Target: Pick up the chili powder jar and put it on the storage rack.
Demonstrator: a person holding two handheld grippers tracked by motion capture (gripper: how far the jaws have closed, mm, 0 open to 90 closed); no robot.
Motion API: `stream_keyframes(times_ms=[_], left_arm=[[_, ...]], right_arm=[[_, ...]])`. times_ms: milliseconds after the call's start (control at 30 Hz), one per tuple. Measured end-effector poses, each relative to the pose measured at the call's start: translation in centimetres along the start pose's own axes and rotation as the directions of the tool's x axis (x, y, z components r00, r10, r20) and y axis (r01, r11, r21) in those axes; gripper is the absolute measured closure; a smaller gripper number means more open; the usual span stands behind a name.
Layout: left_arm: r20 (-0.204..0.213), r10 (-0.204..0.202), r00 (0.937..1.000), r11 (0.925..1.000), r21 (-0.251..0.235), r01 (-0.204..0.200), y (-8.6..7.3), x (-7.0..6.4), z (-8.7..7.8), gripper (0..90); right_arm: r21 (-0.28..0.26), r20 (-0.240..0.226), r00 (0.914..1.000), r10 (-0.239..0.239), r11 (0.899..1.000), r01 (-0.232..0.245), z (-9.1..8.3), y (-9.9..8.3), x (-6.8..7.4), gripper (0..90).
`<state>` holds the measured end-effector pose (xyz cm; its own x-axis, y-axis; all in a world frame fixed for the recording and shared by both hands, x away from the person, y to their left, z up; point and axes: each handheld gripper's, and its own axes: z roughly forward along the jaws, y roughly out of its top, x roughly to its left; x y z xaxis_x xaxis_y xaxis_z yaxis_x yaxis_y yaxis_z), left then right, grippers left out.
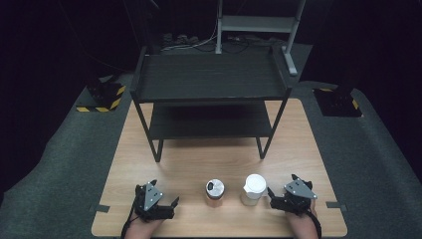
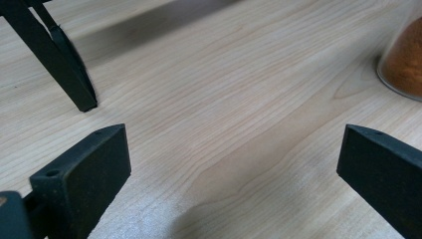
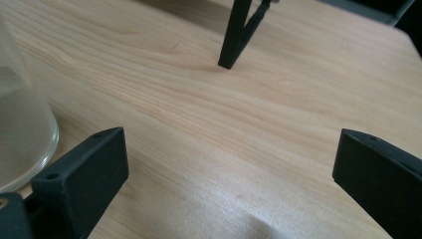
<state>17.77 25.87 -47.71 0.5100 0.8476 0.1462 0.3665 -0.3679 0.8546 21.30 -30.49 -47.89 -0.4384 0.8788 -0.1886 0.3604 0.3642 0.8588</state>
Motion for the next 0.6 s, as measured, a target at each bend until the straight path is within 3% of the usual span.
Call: stream_keyframes(times_ms=[133, 200, 433, 600], left_arm=[[-0.005, 0.001, 1.0, 1.0, 0.007, -0.001, 0.1, -0.1, 0.0, 0.9], [-0.003, 0.012, 0.9999, 0.9999, 0.01, -0.012, 0.2, -0.2, 0.1, 0.9], [-0.009, 0.073, 0.9973, 0.9973, 0.01, -0.073, 0.2, -1.0, 0.1, 0.9], [-0.007, 0.084, 0.9964, 0.9964, 0.013, -0.084, 0.3, -1.1, 0.1, 1.1]], right_arm=[[0.017, -0.028, 0.9993, 0.023, 1.0, -0.023, 0.1, 0.2, -0.7, 0.0], [0.026, -0.072, 0.9968, 0.035, 0.999, -0.033, 0.1, 0.3, -1.4, 0.0], [0.033, -0.066, 0.9976, 0.023, 0.999, -0.021, 0.1, 0.5, -1.0, 0.0], [0.035, -0.06, 0.9981, 0.009, 0.999, -0.007, 0.0, 0.5, -0.7, 0.0]])
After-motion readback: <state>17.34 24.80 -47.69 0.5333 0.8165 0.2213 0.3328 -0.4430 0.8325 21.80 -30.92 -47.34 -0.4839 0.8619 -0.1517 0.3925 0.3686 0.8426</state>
